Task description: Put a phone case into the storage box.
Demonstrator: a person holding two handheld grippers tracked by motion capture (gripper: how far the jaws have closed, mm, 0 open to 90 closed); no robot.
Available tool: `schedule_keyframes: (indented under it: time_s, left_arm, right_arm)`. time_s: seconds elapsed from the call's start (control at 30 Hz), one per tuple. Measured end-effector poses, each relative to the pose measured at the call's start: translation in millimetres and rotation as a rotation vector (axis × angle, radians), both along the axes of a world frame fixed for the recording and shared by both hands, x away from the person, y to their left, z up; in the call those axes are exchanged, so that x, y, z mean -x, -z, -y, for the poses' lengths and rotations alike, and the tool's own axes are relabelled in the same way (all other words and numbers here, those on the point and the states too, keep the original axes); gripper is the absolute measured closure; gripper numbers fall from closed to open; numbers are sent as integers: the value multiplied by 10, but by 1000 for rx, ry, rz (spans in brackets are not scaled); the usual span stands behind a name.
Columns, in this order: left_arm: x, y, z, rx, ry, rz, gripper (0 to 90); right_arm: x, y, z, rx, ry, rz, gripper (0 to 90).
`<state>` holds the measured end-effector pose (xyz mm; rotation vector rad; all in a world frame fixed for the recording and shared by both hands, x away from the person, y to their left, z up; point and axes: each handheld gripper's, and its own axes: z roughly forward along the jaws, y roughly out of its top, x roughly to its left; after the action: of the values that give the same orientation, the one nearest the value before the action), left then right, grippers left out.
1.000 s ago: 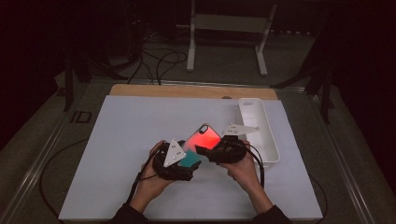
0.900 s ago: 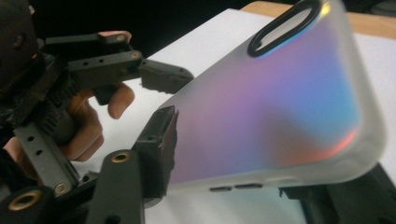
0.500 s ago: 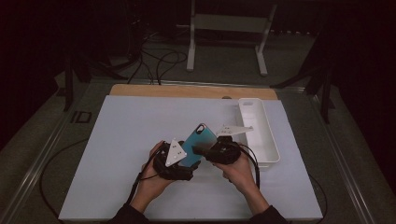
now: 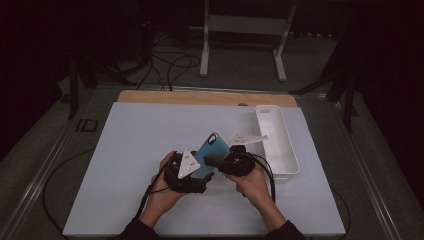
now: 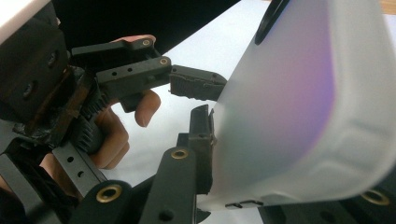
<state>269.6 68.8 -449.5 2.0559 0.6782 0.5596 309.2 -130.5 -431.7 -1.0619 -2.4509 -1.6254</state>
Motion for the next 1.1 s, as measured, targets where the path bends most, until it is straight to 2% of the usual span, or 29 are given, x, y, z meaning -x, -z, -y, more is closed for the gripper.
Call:
schedule_keyframes:
  time_s: [0.3,0.6,0.9,0.97,1.1]
  left_arm:
    - [14,-12,23,-17,-32,20,167]
    - [-1,-11,11,-12,-34,8,169]
    - [-10,-49,-35,20,-18,-22,171]
    - [-15,-73,-71,44,-5,-34,165]
    - [-26,-100,-121,70,7,-48,162]
  right_arm:
    - [7,-9,-24,-10,18,-11,859]
    - [13,-19,-44,2,29,-1,866]
    - [-7,-26,-5,12,50,10,867]
    - [-7,-36,32,25,42,28,866]
    - [1,-44,72,27,42,33,866]
